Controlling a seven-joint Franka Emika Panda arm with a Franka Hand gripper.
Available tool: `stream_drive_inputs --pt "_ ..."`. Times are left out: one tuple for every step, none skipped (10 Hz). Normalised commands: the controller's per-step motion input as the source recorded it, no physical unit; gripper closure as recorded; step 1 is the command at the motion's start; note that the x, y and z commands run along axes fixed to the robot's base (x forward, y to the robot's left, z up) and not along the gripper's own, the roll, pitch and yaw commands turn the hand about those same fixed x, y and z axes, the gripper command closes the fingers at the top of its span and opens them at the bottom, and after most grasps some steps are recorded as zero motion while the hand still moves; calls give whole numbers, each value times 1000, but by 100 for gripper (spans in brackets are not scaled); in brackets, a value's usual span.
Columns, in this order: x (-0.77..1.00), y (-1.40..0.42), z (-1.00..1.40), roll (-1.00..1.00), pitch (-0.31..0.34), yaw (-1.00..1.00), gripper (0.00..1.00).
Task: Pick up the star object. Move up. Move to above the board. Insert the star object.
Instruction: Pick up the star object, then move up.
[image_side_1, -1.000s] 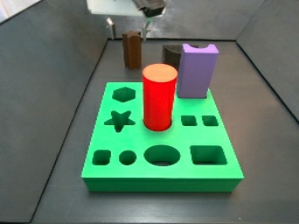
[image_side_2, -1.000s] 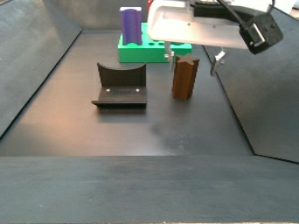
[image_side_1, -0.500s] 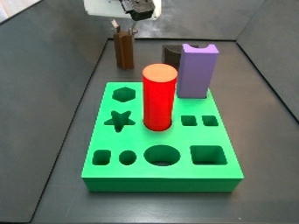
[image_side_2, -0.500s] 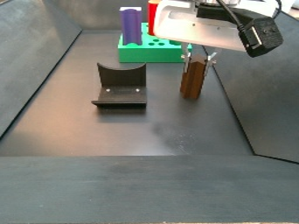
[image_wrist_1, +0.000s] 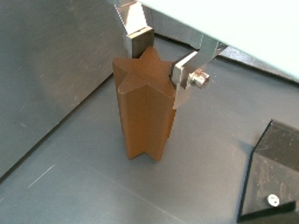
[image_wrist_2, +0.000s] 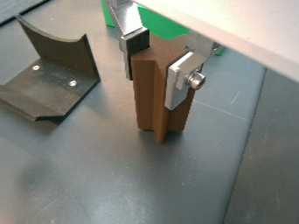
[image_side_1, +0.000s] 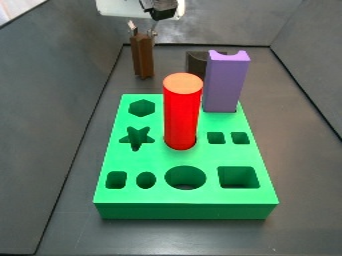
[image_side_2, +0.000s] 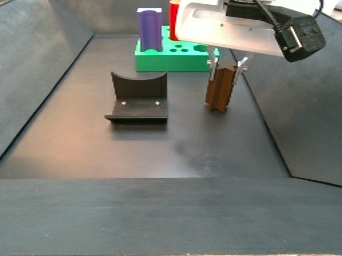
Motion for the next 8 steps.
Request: stream_drive_inputs --pt "0 0 0 0 0 0 100" --pt "0 0 0 0 0 0 100" --pt "0 0 0 0 0 0 100" --pt "0 0 0 0 0 0 100" --pt "0 0 0 0 0 0 100" --pt "0 0 833 0 0 0 100" --pt "-10 62 806 7 13 8 100" --pt "-21 60 746 10 26 4 100"
